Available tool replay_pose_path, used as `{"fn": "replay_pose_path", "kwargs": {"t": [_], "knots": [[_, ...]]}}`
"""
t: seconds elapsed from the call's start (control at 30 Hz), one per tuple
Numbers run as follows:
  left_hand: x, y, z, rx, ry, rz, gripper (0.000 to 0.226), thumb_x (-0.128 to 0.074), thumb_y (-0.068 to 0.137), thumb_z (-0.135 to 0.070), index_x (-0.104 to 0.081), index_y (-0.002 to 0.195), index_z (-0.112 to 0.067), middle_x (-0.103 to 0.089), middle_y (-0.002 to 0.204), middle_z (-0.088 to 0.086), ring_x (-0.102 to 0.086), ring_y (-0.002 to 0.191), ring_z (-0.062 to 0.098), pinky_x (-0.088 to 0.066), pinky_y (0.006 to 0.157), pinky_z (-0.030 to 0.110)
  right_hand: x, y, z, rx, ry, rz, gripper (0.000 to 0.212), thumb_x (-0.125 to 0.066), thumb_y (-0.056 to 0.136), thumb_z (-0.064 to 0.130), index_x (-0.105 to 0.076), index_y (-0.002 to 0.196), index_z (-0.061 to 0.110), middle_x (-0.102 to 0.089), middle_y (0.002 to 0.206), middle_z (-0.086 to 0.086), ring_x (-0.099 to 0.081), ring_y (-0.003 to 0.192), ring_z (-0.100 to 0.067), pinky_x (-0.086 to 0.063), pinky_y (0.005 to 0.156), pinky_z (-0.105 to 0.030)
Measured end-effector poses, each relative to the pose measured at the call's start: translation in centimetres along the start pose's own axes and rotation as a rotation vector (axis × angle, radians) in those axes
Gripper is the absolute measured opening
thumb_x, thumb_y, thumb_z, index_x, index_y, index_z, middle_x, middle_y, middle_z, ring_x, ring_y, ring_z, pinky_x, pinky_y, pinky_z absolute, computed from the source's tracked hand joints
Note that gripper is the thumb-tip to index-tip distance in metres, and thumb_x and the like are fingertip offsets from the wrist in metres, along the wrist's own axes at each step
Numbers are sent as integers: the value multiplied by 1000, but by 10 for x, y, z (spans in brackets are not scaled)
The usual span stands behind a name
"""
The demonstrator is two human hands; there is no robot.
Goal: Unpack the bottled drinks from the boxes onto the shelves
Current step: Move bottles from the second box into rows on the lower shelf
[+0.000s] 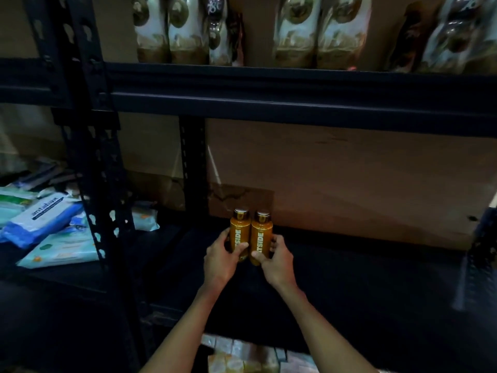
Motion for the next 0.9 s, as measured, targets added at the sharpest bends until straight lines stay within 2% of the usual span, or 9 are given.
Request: {"fn": "replay_pose_path", "kwargs": {"t": [0.13,0.23,0.3,0.37,0.5,0.57,0.67,0.8,0.9], "knots": [[12,38,25,36,62,-55,58,-65,89,-54,-49,141,-34,-71,115,-5,-66,107,17,-54,91,43,-37,36,2,22,-20,25,51,-78,88,15,-50,131,15,-62,115,5,-60,105,-6,-44,70,-2],[13,67,41,47,67,-69,46,-61,91,-55,-56,127,-28,-72,107,-3,-67,103,20,-54,88,43,-58,63,4,28,-50,49,56,-77,88,17,-47,135,18,-62,114,5,-59,105,-7,-43,77,-2],[12,85,49,67,39,-64,48,-60,91,-56,-55,130,-29,-72,110,-1,-67,105,20,-53,91,44,-70,82,1,23,-99,36,62,-78,88,24,-44,141,21,-64,121,0,-61,111,-15,-50,91,-22],[8,103,56,83,31,-61,49,-61,92,-52,-53,136,-32,-70,115,0,-67,106,21,-53,93,41,-78,99,-6,12,-153,14,64,-77,87,33,-42,140,29,-64,126,0,-62,116,-21,-52,98,-38],[-2,130,64,114,50,-31,50,-62,95,-45,-51,140,-28,-68,120,4,-65,108,22,-52,94,38,-85,132,-32,-39,-207,-32,76,-72,77,45,-39,144,36,-59,136,-1,-59,122,-24,-46,106,-50],[-7,138,69,122,41,-25,52,-59,95,-49,-49,142,-30,-66,125,5,-63,114,23,-49,99,37,-87,143,-42,-66,-227,-43,80,-71,76,36,-37,149,34,-58,140,-4,-58,125,-25,-44,110,-48],[-12,144,72,106,53,-27,52,-52,96,-56,-44,144,-36,-61,133,3,-56,123,24,-41,103,36,-84,141,-36,-60,-279,-52,74,-70,82,25,-39,149,31,-60,138,-1,-57,127,-26,-41,112,-44],[-15,146,76,106,86,-22,51,-47,98,-57,-43,144,-36,-58,138,3,-50,130,25,-32,110,40,-82,141,-31,-28,-336,-58,61,-68,85,24,-44,141,30,-64,131,0,-59,123,-25,-42,110,-43],[-15,144,73,105,104,-32,51,-48,99,-54,-43,146,-34,-57,140,5,-49,131,27,-32,109,39,-82,142,-29,-9,-331,-53,54,-69,86,35,-46,135,33,-67,125,2,-62,119,-25,-44,107,-43]]}}
Point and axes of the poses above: each hand's wrist, its own y-axis towards the middle knuckle, its own x-axis out of the back of the hand, z = x × y, the point moved 7 cm from there along y, towards the middle knuckle
